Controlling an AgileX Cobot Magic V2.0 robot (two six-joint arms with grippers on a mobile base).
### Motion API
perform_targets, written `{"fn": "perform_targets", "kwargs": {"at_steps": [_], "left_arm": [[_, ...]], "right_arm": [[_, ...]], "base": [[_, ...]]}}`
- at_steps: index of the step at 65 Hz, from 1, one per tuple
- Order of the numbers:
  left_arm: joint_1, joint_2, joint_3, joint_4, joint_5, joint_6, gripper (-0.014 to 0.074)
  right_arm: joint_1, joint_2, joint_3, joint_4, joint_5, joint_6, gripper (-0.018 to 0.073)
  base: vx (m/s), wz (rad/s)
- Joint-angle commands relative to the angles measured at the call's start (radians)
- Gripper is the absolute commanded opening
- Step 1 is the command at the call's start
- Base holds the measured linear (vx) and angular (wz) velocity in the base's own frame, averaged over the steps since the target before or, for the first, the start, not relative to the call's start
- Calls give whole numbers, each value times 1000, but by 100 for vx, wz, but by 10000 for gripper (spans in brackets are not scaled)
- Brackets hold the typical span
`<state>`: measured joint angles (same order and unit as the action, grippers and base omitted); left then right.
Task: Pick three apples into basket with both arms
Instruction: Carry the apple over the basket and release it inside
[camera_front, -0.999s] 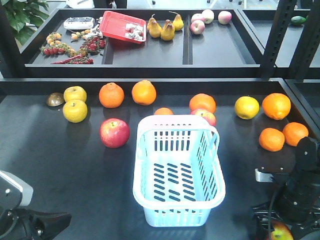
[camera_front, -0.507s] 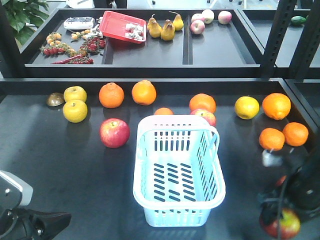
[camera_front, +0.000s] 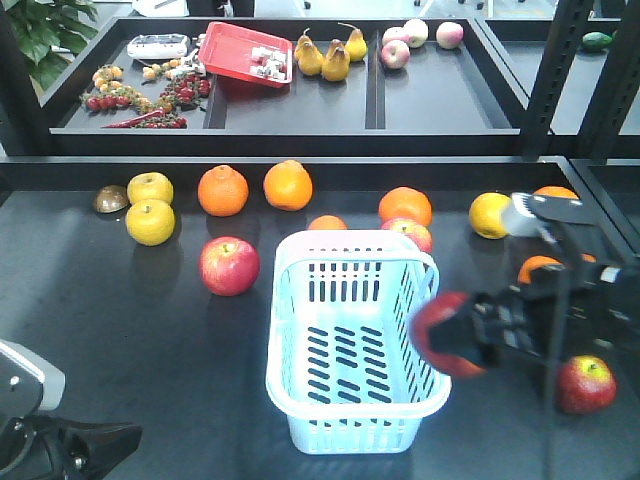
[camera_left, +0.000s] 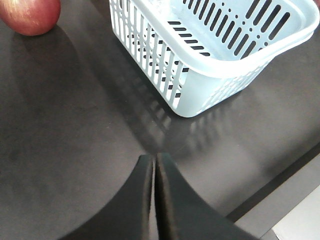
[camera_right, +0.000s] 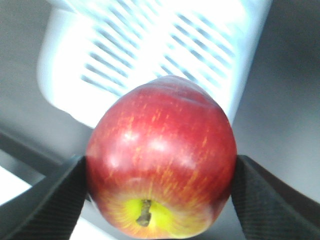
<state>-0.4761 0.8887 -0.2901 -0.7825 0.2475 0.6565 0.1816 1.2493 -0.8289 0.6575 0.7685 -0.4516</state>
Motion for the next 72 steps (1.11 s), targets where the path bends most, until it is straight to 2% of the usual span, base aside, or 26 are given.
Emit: {"fn": "perform_targets", "kwargs": {"at_steps": [1, 6, 12, 16, 23, 31, 37, 46, 54, 64, 70, 72], "left_arm": [[0, -8, -24, -22, -45, -7, -7], [0, -8, -24, -22, -45, -7, -7], [0, -8, -24, -22, -46, -7, -7], [0, -8, -24, -22, -46, -7, -7], [0, -8, -24, -22, -46, -7, -7], [0, -8, -24, -22, -46, -7, -7], [0, -8, -24, -22, -46, -7, -7], [0, -8, -24, -22, -47, -7, -7], [0, -8, -24, -22, -48, -7, -7], [0, -8, -24, -22, -48, -7, -7], [0, -8, -24, -22, -48, -7, -7], [0, -8, -24, -22, -48, -7, -7]], "right_arm": [[48, 38, -25, 90, -130, -48, 99], [94, 99, -26, 139, -181, -115, 175], [129, 154, -26, 204, -247, -191, 321], [136, 180, -26, 225, -269, -206, 454], [136, 199, -26, 225, -270, -215, 617], [136, 199, -26, 226, -285, -219, 708], [136, 199, -26, 226, -293, -221, 708], [136, 199, -26, 230, -290, -212, 660], [136, 189, -26, 238, -283, -170, 531], [125, 151, -26, 164, -242, -127, 237], [87, 121, -26, 63, -173, -79, 13], [67, 109, -26, 25, -150, -60, -15]], "base": [[0, 0], [0, 0], [0, 0], [0, 0], [0, 0], [0, 0], [0, 0], [0, 0], [0, 0], [0, 0], [0, 0], [0, 0]]}}
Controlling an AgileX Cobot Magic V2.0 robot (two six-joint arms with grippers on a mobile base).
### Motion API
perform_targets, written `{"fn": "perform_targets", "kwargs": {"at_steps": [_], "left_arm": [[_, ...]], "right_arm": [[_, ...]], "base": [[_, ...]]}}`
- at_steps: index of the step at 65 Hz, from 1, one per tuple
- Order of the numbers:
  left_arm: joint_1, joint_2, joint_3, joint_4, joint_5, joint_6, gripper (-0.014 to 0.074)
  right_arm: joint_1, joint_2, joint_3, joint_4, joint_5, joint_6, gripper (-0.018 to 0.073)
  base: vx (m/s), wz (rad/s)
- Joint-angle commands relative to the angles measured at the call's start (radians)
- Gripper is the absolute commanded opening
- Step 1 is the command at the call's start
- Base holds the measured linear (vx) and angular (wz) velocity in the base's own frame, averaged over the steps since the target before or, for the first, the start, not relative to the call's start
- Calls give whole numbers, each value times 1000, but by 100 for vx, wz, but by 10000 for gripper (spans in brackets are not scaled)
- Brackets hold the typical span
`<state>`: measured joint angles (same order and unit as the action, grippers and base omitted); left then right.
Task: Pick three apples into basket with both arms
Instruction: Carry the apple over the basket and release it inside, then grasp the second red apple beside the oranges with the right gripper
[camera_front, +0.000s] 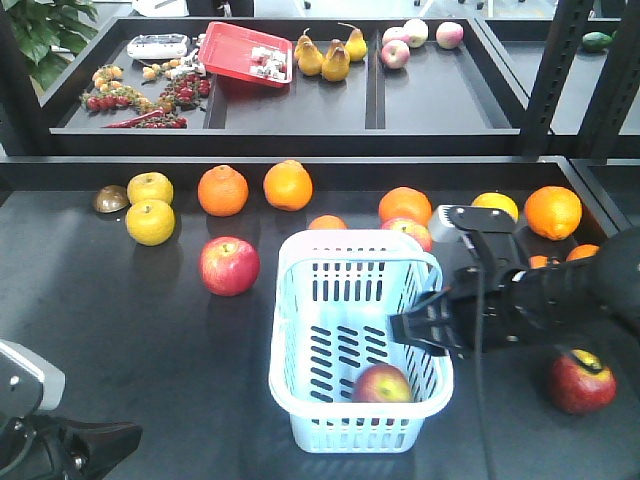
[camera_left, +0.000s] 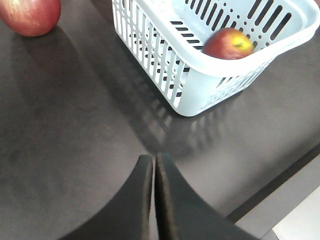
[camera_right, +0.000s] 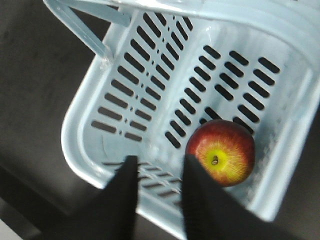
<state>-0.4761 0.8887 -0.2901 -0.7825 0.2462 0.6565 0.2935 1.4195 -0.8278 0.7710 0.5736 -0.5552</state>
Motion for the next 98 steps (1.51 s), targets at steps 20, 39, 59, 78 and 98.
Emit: {"fn": "perform_targets", "kwargs": {"at_steps": [20, 39, 59, 78, 98], "left_arm": [[0, -8, -24, -22, -47, -7, -7], [0, -8, -24, -22, -49, -7, -7], [0, -8, -24, -22, -52, -7, -7], [0, -8, -24, -22, -52, -7, -7], [0, -8, -24, -22, -52, -7, -7]], "right_arm": [[-314, -111, -27, -565, 113, 353, 1], [-491, -18, -41, -562, 45, 312, 279], [-499, 223, -271, -572, 146, 320, 730], [-499, 428, -453, -627, 255, 338, 667], [-499, 528, -483, -698, 287, 355, 624]], "base": [[0, 0], [0, 0], [0, 0], [0, 0], [0, 0]]}}
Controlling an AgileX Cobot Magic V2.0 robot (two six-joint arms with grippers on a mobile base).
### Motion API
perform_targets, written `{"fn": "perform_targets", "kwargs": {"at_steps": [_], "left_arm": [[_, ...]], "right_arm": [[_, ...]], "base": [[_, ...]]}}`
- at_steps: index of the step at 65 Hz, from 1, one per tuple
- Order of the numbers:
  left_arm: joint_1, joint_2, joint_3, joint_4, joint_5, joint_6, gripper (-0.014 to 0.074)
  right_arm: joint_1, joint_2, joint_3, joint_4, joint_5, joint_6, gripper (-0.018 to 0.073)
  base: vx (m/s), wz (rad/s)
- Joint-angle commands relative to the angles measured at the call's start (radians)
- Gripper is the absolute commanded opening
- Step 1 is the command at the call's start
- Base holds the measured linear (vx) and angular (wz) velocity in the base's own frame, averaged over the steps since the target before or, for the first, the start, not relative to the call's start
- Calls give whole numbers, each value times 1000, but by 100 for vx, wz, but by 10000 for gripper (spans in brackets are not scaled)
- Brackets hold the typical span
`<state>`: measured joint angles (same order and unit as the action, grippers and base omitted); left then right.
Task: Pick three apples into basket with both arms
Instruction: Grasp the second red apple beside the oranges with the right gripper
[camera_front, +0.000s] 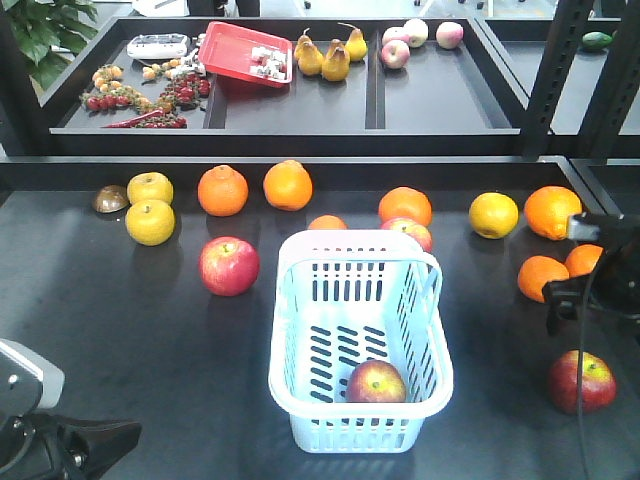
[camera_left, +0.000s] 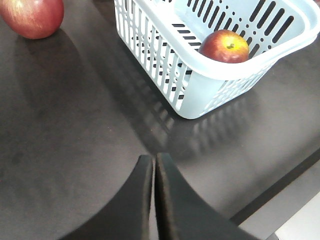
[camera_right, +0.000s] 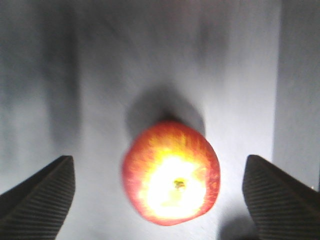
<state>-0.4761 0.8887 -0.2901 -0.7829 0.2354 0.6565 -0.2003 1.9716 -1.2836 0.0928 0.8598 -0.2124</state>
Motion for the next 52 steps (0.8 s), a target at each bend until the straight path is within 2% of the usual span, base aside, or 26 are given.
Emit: {"fn": "perform_targets", "kwargs": {"at_steps": [1, 26, 36, 44, 52], "left_arm": [[0, -8, -24, -22, -41, -7, -7], [0, -8, -24, -22, -40, -7, -7], [0, -8, -24, -22, -40, -7, -7], [0, -8, -24, -22, -40, -7, -7], [0, -8, -24, -22, -40, -7, -7]], "right_arm": [[-5, -19, -27, -19, 1, 14, 624], [-5, 104, -26, -20, 15, 20, 606], [-5, 135, -26, -19, 16, 19, 567], [-5, 139, -26, -18, 29, 6, 476], [-5, 115, -26, -14, 48, -3, 299]], "base": [[0, 0], [0, 0], [0, 0], [0, 0], [0, 0]]}}
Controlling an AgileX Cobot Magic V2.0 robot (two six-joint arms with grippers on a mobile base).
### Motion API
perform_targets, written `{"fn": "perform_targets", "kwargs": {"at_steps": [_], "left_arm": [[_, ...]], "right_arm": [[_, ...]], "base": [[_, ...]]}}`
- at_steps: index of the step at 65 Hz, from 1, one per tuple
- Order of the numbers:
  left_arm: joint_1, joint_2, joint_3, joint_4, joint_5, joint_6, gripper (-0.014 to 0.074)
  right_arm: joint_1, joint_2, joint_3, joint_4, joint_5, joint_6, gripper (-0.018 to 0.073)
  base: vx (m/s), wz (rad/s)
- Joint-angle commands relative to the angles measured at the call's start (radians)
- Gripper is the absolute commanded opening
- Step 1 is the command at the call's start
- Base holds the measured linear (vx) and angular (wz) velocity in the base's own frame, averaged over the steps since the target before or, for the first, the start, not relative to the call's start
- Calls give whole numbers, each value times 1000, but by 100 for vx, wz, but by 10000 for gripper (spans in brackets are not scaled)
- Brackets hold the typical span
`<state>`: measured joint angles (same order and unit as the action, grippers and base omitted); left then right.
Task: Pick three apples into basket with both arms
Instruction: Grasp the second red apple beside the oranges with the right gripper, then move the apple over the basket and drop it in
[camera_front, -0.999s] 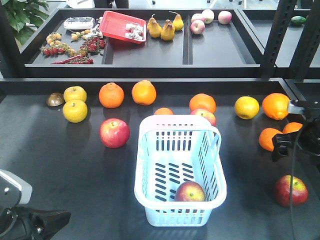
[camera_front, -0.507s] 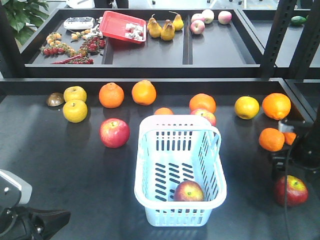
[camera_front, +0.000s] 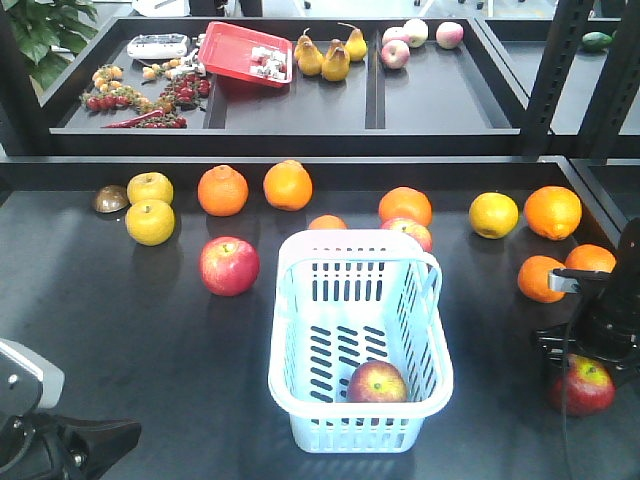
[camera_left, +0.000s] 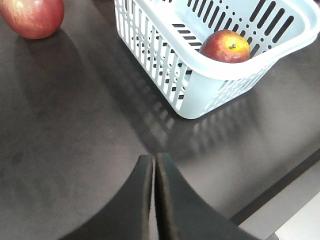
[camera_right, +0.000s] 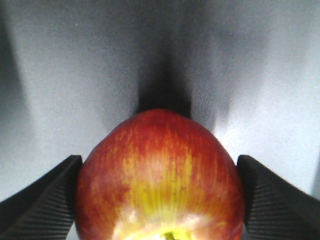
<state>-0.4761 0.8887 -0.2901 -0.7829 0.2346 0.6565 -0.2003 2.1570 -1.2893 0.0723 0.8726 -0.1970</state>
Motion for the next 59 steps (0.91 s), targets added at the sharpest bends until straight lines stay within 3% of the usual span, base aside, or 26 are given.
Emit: {"fn": "perform_targets", "kwargs": {"at_steps": [1, 14, 30, 47, 59], "left_arm": [[0, -8, -24, -22, -39, -7, -7], [0, -8, -24, -22, -39, -7, -7], [0, -8, -24, -22, -41, -7, -7], [0, -8, -24, -22, -42, -7, -7], [0, -8, -24, -22, -44, -7, -7]], "right_arm": [[-5, -75, -21, 11, 39, -24, 275], [-4, -205, -21, 141, 104, -161, -16], [26, -420, -19, 473, 268, -370, -3], [179, -586, -17, 507, 354, -360, -3], [349, -638, 63, 558, 286, -355, -3]], "base": [[0, 0], [0, 0], [0, 0], [0, 0], [0, 0]]}}
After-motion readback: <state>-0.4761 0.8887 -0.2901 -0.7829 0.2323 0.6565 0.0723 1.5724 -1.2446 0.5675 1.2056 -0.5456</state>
